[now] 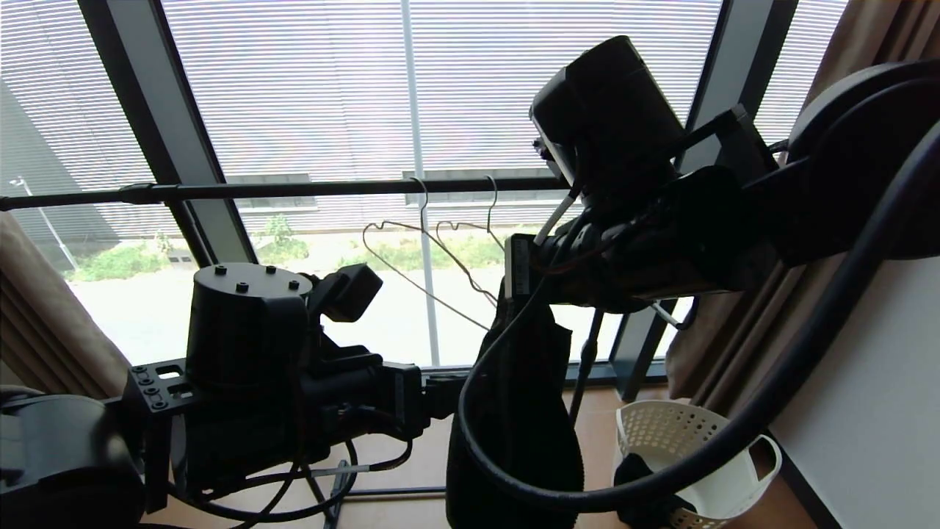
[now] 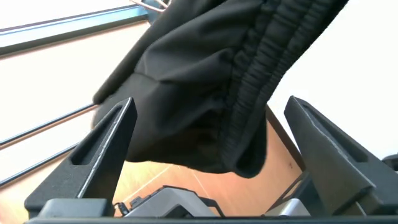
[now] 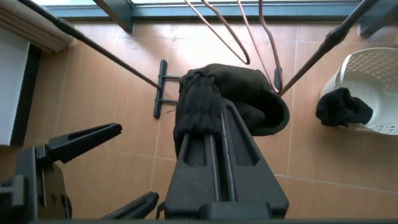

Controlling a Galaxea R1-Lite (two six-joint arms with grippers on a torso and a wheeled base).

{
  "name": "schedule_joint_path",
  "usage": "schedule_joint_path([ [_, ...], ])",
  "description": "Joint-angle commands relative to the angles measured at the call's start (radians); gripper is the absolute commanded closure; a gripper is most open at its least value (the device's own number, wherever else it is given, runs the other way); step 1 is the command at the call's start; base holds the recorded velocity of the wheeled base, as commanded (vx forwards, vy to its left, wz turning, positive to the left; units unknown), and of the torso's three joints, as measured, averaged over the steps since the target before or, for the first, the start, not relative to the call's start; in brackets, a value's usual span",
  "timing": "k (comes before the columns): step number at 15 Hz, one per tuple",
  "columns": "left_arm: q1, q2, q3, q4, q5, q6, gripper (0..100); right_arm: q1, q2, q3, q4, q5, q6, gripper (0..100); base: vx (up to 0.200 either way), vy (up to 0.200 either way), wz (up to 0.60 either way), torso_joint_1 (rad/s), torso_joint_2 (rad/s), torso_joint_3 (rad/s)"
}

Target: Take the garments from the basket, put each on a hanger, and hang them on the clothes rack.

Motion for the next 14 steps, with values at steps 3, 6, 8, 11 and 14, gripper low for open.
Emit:
schedule_joint_path([
  [3,-0.073,0.087,-0.062,-0.002,0.006,0.0,0,0.001,0.045,-0.031,0.025,-0.034,0.036,100,0.0,0.0,0.0,0.0,0.0,0.0],
  [6,-0.084,0.147,-0.102,-0.002,0.067,0.0,0,0.001,0.022,-0.028,0.036,-0.038,0.038,100,0.0,0.0,0.0,0.0,0.0,0.0],
  [8,-0.083,0.187,-0.122,-0.002,0.076,0.0,0,0.001,0.009,-0.027,0.044,-0.038,0.038,100,0.0,0.0,0.0,0.0,0.0,0.0],
  [11,-0.076,0.23,-0.136,-0.002,0.079,0.001,0,0.006,0.002,-0.025,0.044,-0.037,0.044,100,0.0,0.0,0.0,0.0,0.0,0.0],
  [14,-0.053,0.276,-0.136,-0.002,0.144,0.008,0,0.015,-0.04,-0.005,0.044,-0.038,0.047,100,0.0,0.0,0.0,0.0,0.0,0.0],
])
